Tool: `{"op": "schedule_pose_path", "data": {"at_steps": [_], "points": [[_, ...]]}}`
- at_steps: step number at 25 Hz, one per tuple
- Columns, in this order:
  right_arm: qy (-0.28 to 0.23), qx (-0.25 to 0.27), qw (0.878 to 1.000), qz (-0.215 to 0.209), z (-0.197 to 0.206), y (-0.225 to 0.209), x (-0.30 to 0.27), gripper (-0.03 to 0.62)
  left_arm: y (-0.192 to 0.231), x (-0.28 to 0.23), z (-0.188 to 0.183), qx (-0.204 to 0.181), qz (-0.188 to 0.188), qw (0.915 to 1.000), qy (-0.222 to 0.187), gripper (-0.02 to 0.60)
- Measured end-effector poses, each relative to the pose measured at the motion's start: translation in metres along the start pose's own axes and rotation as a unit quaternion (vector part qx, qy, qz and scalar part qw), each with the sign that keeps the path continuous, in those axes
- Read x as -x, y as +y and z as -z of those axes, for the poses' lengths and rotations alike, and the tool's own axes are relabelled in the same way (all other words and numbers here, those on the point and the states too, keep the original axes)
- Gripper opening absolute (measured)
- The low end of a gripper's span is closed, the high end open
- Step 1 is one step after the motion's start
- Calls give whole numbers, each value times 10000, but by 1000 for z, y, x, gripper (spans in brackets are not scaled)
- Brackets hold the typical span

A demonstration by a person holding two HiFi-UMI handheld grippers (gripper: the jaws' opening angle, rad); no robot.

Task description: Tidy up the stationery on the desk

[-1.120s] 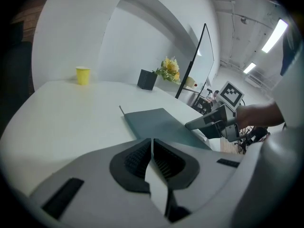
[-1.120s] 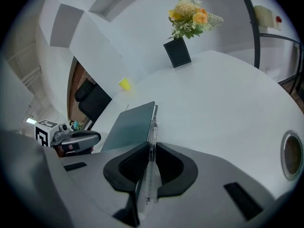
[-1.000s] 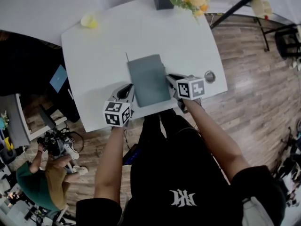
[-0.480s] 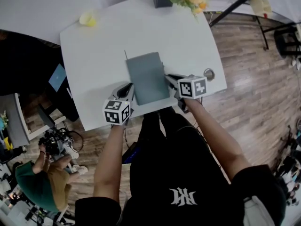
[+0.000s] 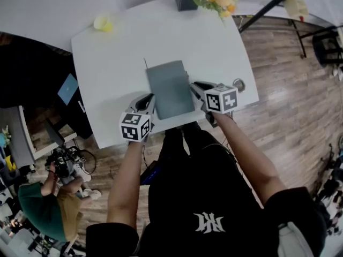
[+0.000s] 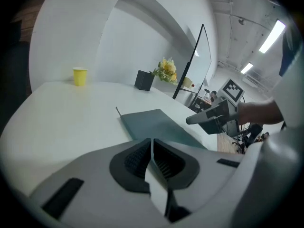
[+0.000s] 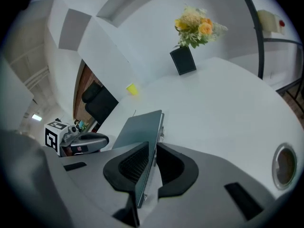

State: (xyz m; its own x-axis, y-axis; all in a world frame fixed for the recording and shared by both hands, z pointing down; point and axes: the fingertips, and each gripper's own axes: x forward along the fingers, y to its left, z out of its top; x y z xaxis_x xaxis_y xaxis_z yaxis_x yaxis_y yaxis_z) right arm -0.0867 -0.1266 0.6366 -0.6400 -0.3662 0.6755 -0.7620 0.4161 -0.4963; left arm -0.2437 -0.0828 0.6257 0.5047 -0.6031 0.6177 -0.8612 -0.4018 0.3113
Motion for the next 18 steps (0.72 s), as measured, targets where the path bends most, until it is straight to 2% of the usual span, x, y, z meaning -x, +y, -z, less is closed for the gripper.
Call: {"op": "schedule_pose_path", "data": {"at_steps": [5, 8, 12, 14, 18], "points": [[-537, 656, 9961, -255, -47, 35, 15, 67, -4, 14, -24, -121, 120, 9996, -246, 18], [-1024, 1220, 9839, -809, -79, 77, 36, 66, -7, 32, -47, -322, 195, 9979, -524, 18], [-1883, 2078, 9433, -1776, -120, 145, 89, 54, -15, 68, -89, -585, 333, 9922, -1047, 18], [-2298, 2353, 9232, -1986, -139, 170, 119, 52, -21, 91, -113, -786, 436, 9867, -1354, 18], [-2999, 2759, 8879, -2133, -157, 202, 178, 51, -46, 140, -145, -1162, 753, 9720, -1897, 17]]}}
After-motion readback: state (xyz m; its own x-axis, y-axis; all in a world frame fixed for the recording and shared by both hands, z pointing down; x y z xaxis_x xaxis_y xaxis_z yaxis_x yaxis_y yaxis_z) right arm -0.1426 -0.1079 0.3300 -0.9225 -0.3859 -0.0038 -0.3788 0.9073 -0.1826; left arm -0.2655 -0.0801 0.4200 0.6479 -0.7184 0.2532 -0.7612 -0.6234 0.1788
